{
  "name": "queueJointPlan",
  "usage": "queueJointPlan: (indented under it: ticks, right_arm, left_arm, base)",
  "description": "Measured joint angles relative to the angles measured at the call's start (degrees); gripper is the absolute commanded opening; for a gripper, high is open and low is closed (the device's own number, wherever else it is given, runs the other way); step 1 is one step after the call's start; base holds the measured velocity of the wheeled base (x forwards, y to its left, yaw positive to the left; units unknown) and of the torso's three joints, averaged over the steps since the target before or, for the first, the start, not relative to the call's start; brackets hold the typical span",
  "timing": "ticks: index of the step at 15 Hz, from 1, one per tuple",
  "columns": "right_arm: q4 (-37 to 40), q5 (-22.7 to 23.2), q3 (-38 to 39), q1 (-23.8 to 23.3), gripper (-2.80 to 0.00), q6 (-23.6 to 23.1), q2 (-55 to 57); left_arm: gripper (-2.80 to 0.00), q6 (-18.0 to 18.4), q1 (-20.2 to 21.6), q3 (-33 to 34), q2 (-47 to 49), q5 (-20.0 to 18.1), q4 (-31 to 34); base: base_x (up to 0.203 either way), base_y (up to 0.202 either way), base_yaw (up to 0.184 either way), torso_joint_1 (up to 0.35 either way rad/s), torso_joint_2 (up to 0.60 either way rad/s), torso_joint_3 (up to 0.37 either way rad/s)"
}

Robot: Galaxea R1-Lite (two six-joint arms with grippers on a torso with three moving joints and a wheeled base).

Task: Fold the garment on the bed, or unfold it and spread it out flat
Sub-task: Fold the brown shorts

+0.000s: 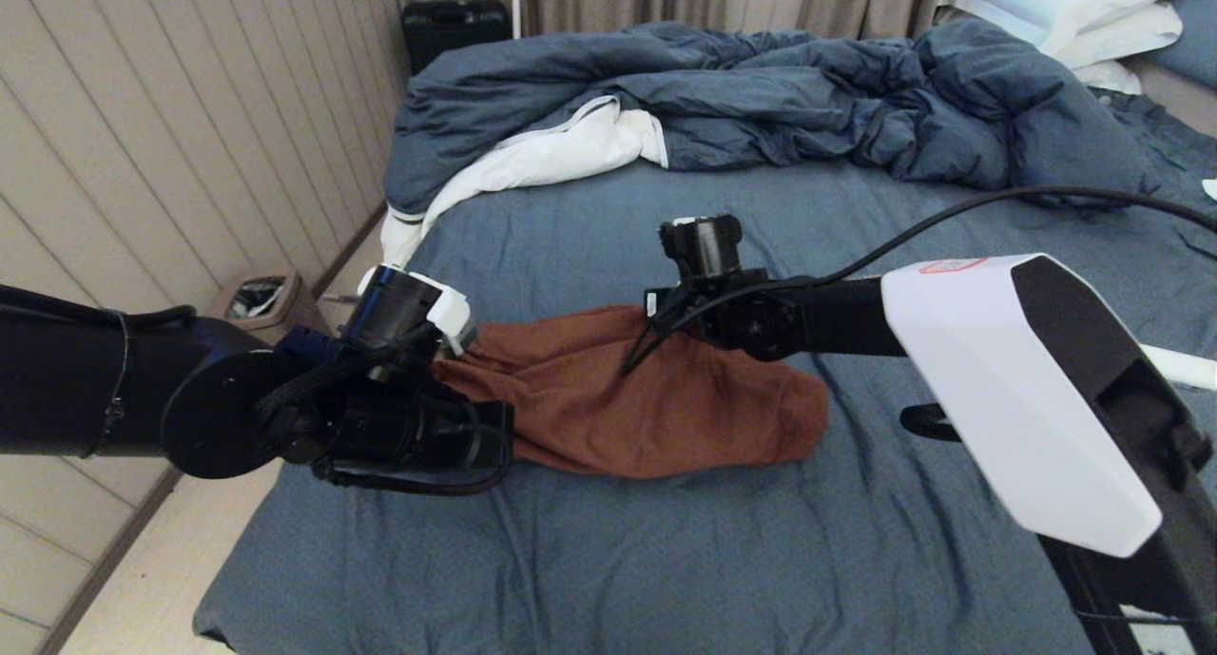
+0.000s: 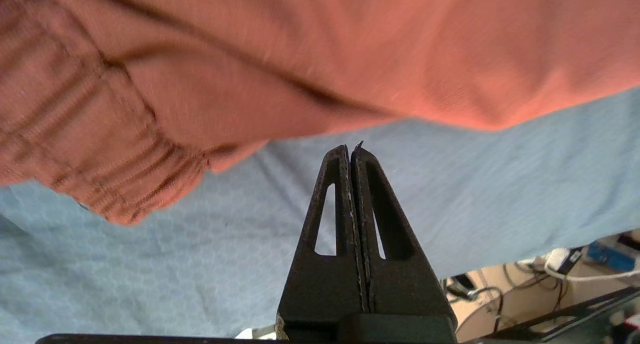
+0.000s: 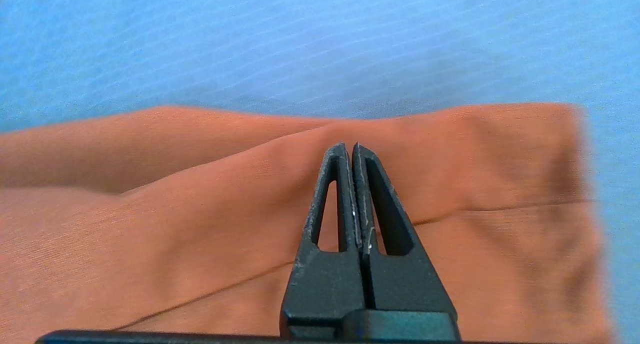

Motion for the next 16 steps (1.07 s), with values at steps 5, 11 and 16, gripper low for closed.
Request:
queueJointPlan:
  ticks: [5, 11, 16]
  right_arm:
    - [0.0, 0.6, 9.3, -0.7, -2.8, 1.4, -9.6]
    - [-0.1, 7.1, 26.6, 0.8, -2.8, 3.6, -20.5]
    - [-0.2, 9.4, 28.5, 1.7, -2.8, 4.5, -19.6]
  left_arm:
    - [-2.8, 0.1, 0.6, -5.6, -2.0, 0.3, 0.0]
    - [-2.8, 0.3, 5.3, -6.5, 1.3, 1.8, -0.4]
    - [-2.8, 1.3, 10.4, -6.6, 6.0, 1.7, -6.3]
  base:
    - [0.0, 0.0, 0.0, 0.0, 0.0, 0.0]
    - [0.0, 0.0, 0.0, 0.0, 0.0, 0.0]
    - [0.0, 0.0, 0.0, 0.0, 0.0, 0.0]
